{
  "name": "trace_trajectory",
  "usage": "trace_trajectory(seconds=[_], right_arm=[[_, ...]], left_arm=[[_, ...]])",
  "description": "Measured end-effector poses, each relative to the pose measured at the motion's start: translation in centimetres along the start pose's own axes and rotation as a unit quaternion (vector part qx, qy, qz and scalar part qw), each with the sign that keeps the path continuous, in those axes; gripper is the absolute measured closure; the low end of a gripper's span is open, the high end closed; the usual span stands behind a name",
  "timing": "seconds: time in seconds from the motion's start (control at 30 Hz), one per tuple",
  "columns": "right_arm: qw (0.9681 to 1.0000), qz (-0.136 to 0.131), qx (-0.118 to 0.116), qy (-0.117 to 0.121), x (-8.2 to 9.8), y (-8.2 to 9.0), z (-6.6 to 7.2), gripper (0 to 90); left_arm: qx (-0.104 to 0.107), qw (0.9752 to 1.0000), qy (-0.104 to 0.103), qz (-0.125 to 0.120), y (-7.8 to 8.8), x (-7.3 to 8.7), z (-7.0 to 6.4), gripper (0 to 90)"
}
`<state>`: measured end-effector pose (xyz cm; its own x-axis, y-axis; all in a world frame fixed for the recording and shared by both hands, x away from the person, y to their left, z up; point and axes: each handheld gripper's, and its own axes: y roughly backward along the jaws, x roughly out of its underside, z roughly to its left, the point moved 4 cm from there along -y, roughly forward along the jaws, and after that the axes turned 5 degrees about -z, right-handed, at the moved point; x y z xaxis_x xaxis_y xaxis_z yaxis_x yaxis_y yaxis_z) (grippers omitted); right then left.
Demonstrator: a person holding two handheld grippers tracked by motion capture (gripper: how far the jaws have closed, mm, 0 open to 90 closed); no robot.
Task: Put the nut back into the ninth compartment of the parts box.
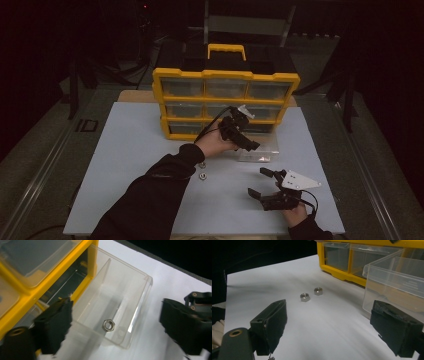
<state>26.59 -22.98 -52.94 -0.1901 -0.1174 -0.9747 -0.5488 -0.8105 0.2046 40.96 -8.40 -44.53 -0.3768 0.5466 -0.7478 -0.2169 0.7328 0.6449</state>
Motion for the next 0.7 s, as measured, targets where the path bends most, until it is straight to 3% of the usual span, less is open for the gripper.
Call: trace_trajectory(seconds=[0.13, 0.27, 0.47, 0.7], right_arm=[[1.0, 0.0, 0.0, 0.001, 0.0, 0.0, 0.0, 14.2], [1.0, 0.002, 0.0, 0.002, 0.0, -0.1, 0.1, 14.1], [1.0, 0.002, 0.0, 0.002, 0.0, 0.0, 0.0, 14.2], [1.0, 0.002, 0.0, 0.002, 0.0, -0.1, 0.1, 14.1]], left_arm=[[-0.006, 1.0, -0.003, -0.006, 1.0, 0.6, 0.1, 5.3], [0.018, 0.9997, -0.005, -0.017, 2.0, 1.0, 0.1, 5.3], [0.032, 0.999, -0.013, -0.028, 3.7, 1.6, 0.2, 5.2], [0.028, 0.9987, -0.008, -0.042, 5.9, 2.7, 1.2, 5.2]])
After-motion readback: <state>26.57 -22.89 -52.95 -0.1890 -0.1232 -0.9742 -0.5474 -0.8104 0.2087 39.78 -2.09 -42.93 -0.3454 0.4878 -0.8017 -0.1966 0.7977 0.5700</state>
